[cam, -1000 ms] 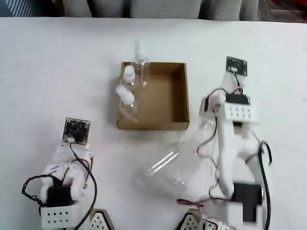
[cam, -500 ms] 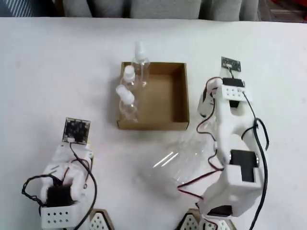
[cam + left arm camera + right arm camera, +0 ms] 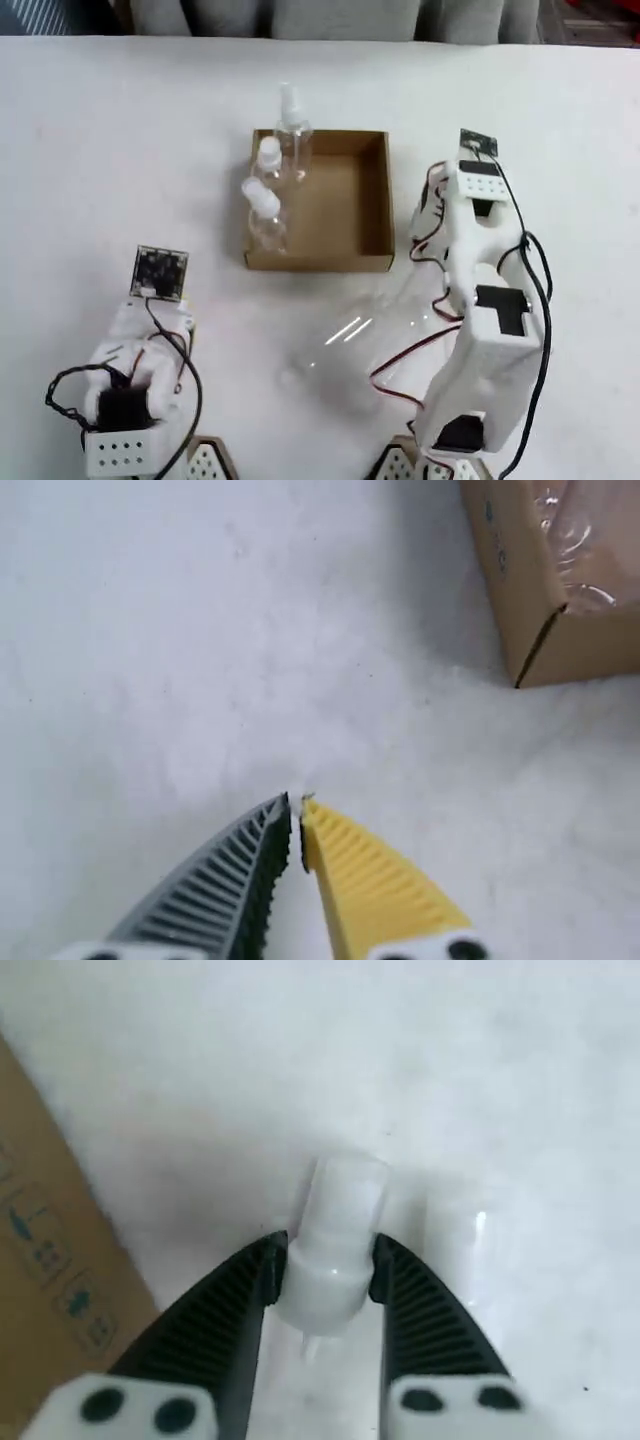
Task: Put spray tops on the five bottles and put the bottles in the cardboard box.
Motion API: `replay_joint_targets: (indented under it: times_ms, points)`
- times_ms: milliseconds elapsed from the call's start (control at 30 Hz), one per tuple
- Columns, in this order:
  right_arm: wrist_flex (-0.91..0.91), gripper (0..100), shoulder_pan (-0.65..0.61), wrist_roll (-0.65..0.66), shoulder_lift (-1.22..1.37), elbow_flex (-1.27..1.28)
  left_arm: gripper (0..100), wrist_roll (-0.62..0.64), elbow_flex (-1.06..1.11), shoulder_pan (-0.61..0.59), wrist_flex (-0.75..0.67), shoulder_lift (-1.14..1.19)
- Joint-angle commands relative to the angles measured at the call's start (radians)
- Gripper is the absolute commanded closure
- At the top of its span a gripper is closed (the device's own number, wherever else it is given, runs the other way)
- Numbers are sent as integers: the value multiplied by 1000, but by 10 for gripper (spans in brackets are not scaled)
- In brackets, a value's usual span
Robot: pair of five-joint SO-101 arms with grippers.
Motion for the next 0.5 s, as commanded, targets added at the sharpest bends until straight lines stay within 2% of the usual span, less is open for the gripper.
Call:
replay_joint_targets:
  times_ms: [0,267,367,467]
  points:
    - [27,972,4,-11,-71,-40,979,-9,-6,-5,9,-13]
    - [280,982,-62,-11,-403,-40,979,-9,-6,-7,9,-13]
    - [374,982,-140,-11,-556,-35,979,-9,-6,-8,9,-13]
    - [437,981,-278,-11,-665,-25,979,-8,-6,-10,6,-13]
